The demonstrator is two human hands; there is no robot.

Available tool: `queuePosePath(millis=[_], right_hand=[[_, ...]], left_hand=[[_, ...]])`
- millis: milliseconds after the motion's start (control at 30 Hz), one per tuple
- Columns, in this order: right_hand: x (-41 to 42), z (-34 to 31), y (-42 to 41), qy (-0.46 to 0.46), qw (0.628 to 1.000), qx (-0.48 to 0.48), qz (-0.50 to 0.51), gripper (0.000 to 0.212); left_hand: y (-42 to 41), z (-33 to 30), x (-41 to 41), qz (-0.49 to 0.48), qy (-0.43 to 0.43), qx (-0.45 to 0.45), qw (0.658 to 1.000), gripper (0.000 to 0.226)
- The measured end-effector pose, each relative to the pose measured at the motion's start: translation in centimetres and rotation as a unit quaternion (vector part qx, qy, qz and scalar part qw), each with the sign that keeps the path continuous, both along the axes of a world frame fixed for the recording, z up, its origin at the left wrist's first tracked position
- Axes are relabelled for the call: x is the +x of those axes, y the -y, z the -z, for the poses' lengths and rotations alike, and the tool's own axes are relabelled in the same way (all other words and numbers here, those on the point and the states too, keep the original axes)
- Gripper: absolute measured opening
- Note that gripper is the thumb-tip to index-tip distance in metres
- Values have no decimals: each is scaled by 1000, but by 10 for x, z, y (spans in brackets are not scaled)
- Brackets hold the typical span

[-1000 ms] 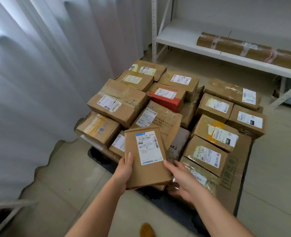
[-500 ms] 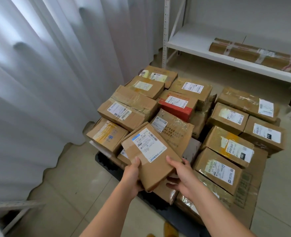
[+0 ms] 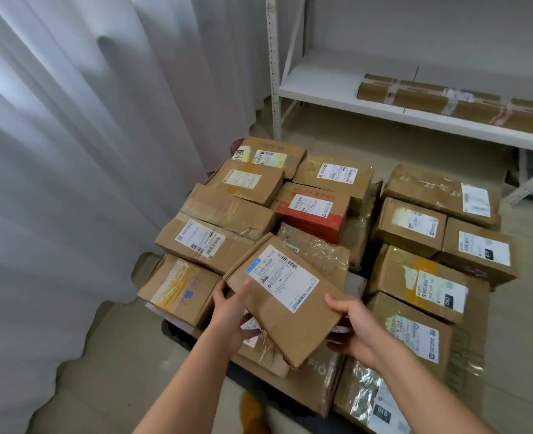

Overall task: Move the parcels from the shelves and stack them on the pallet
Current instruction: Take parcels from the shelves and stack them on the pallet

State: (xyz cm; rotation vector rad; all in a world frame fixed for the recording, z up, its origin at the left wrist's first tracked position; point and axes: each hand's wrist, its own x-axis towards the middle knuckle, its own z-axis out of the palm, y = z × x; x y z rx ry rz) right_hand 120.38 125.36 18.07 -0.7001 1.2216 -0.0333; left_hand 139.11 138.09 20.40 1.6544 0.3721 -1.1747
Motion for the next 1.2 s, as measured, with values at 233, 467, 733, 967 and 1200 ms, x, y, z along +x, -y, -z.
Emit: queuePosePath(millis=[233, 467, 733, 967, 1200], right_hand=[[6, 45, 24, -74, 978, -58, 186, 82], [29, 59, 32, -82, 954, -86, 276, 47], [78, 78, -9, 11, 894, 41, 447, 46], [118, 81, -40, 54, 868, 101, 482, 43], [122, 88, -41, -11, 919, 82, 385, 49]], left_hand=[[57, 46, 11, 31, -34, -8, 999, 35], [76, 78, 26, 13, -48, -57, 997, 56], [92, 78, 47, 251, 134, -11, 959, 61], [70, 84, 64, 368, 236, 39, 899, 62], [58, 91, 70, 352, 264, 101, 892, 44]])
